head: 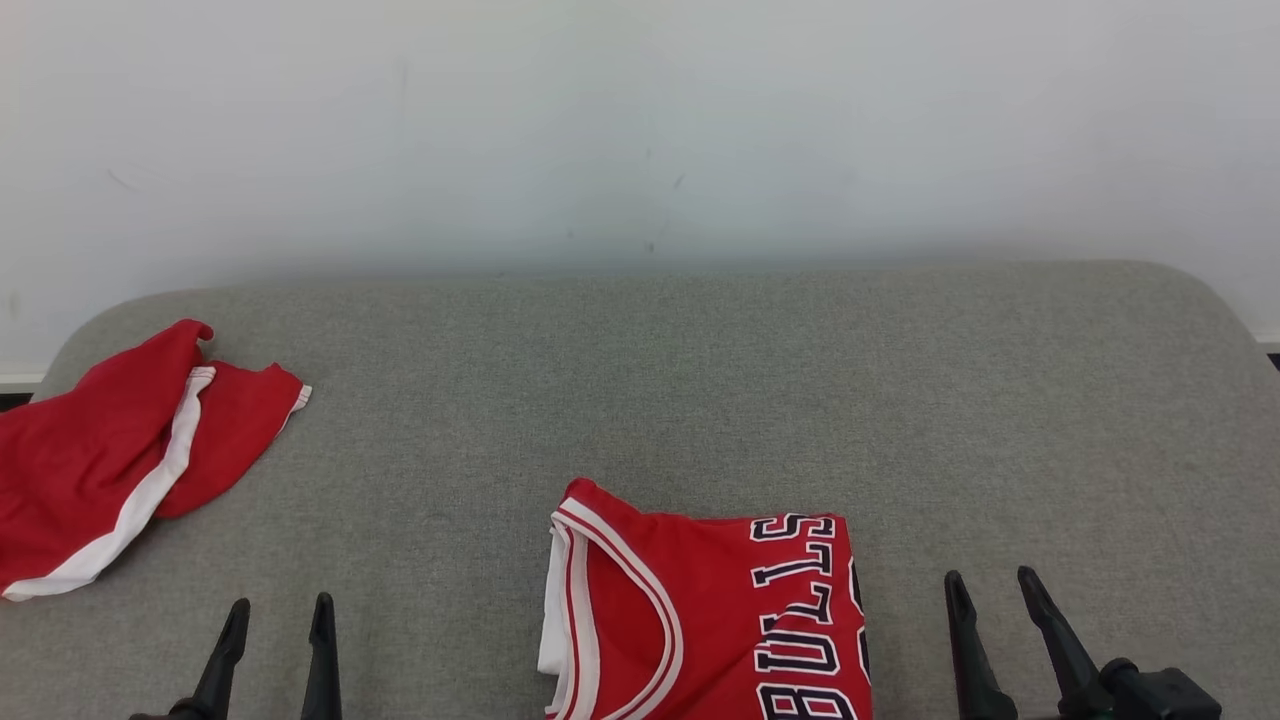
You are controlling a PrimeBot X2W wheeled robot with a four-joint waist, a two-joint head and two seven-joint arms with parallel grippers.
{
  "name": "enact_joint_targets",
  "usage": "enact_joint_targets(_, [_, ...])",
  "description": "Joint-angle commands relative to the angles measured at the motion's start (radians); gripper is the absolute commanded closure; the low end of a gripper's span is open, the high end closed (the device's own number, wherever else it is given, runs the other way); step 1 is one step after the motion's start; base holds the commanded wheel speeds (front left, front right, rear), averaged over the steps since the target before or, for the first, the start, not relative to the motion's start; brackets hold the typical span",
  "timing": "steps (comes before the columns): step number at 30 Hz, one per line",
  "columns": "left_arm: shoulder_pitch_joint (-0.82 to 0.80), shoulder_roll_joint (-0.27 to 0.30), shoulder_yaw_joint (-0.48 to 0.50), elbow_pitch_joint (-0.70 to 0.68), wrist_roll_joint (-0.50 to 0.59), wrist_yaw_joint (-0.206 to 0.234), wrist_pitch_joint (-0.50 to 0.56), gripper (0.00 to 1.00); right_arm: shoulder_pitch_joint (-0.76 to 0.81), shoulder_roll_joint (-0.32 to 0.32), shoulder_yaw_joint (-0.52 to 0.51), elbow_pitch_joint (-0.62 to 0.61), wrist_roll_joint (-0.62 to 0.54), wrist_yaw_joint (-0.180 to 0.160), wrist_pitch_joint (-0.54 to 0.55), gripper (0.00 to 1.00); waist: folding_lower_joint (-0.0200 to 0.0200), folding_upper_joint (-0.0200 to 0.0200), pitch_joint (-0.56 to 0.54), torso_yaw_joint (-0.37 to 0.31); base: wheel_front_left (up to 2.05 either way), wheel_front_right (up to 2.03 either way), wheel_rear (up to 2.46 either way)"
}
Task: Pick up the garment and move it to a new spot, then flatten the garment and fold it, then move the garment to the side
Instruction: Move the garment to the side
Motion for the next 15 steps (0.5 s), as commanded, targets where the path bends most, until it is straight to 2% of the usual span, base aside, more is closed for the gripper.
enact_joint_targets(1, [0.008,-0.001,0.003,0.000,0.004,0.001,-0.001,0.00,-0.013,-0.008,0.009,0.002,-0.006,-0.003,0.000,0.00,0.0001,0.0000,0.002,0.000,0.00,0.00,0.00])
enact_joint_targets(6, [-0.001,-0.002,0.006,0.001,0.006,0.001,-0.001,0.00,-0.075,-0.024,0.040,0.031,-0.001,-0.003,0.016,0.00,0.0001,0.0000,0.011,0.000,0.00,0.00,0.00])
enact_joint_targets(13, [-0.023,-0.008,-0.011,0.004,0.009,0.001,-0.001,0.00,-0.202,-0.033,0.074,0.172,0.006,-0.003,0.142,0.00,0.0001,0.0000,0.033,0.029,0.00,0.00,0.00])
enact_joint_targets(15, [-0.026,-0.009,-0.012,0.005,0.004,0.001,-0.001,0.00,-0.239,-0.028,0.076,0.245,0.010,-0.003,0.179,0.00,0.0001,0.0000,0.044,0.043,0.00,0.00,0.00])
